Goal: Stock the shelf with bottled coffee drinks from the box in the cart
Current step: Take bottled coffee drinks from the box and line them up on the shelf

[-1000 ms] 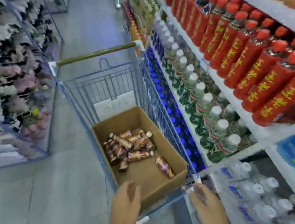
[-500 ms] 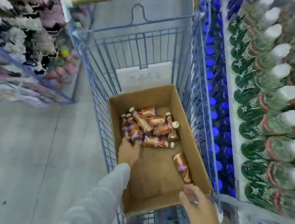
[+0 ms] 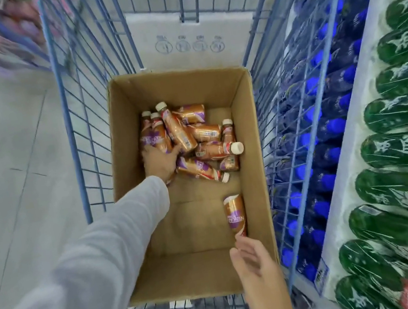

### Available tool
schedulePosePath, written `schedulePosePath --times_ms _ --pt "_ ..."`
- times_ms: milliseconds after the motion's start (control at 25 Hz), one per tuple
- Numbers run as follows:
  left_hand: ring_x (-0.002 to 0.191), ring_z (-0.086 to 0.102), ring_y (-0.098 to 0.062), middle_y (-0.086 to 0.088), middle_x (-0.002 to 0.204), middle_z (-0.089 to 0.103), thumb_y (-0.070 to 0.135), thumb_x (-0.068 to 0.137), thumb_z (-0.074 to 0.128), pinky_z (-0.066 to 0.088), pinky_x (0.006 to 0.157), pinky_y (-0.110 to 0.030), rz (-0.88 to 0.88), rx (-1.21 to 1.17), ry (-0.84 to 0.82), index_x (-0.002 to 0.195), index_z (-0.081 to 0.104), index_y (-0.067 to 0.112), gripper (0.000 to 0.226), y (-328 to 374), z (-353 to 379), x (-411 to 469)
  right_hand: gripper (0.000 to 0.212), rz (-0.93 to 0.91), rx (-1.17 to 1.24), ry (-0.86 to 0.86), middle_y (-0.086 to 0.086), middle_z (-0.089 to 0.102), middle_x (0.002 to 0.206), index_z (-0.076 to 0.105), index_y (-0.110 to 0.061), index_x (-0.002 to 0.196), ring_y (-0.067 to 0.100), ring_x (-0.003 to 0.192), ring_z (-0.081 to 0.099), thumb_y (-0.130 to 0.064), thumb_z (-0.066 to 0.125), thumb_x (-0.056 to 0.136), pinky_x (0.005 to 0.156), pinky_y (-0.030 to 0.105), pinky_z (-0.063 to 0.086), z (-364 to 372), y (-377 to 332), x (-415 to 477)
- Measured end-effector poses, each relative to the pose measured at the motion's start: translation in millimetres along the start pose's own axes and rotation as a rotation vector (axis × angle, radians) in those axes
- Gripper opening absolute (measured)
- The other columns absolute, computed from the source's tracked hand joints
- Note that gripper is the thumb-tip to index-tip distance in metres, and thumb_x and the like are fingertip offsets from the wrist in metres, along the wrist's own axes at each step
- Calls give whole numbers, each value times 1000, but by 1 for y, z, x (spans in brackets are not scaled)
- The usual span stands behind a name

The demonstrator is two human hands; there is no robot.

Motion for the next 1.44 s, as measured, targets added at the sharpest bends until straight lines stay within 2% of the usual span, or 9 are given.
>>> schedulePosePath --times_ms 80,200,400,600,760,920,1120,1280,1440 --pt "141 41 -38 -17 157 35 55 84 74 35 116 -47 -25 11 32 157 18 7 104 -1 1 6 17 -5 12 -12 -23 67 112 64 -40 112 -11 105 60 -32 65 97 95 13 45 2 1 8" --pt "124 59 -35 -16 138 60 46 91 68 46 107 -43 -66 -242 -42 144 47 3 71 -6 -4 -7 15 -35 -10 -47 -22 67 110 64 -38 111 -16 99 58 -31 64 98 79 1 43 9 -12 18" --pt "105 70 -28 -12 120 68 43 90 73 57 97 -50 -131 -577 -224 134 51 9 60 -30 -34 -106 17 -108 -35 -101 -15 66 113 61 -35 115 -2 103 62 -35 63 98 65 11 49 32 -66 69" --pt "98 74 -20 -5 116 70 54 69 85 61 79 -36 -177 -669 -219 118 57 25 63 -67 -67 -196 38 -266 -309 -2 -2 58 116 49 -22 125 24 115 58 -35 66 94 86 31 46 88 -140 181" --pt "106 67 -17 4 117 64 66 62 76 58 96 -46 -257 -574 -174 127 53 31 77 -93 -72 -225 82 -291 -620 14 17 33 157 20 -11 157 38 143 35 -28 68 93 113 51 35 145 -163 249" --pt "108 70 -29 1 118 64 70 53 84 60 93 -49 -293 -624 -188 122 55 33 83 -111 -76 -233 80 -338 -842 125 20 29 156 26 -6 152 39 143 30 -23 73 90 114 48 35 165 -156 272" --pt "111 68 -34 -5 123 60 57 59 84 60 91 -48 -257 -639 -170 132 50 25 87 -111 -91 -236 80 -260 -450 -32 16 26 154 25 -5 151 35 143 31 -17 73 90 116 45 36 147 -145 247" --pt "97 74 -31 -10 124 62 50 64 80 63 72 -35 -150 -649 -207 136 49 19 84 -99 -110 -243 74 -257 -55 -117 4 55 135 32 -20 140 20 121 59 -24 81 84 89 31 57 115 -125 167" --pt "93 76 -30 -12 119 67 54 59 90 61 73 -39 8 -626 -321 131 54 19 87 -79 -135 -267 63 -259 193 -59 -9 66 108 34 -34 121 4 82 70 -31 82 79 63 21 56 78 -103 63"
Point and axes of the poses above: each hand's wrist, its own x-axis towards the middle knuckle, its own z-axis out of the palm, y = z × x, the point moved 7 cm from there along x, towards the middle knuckle
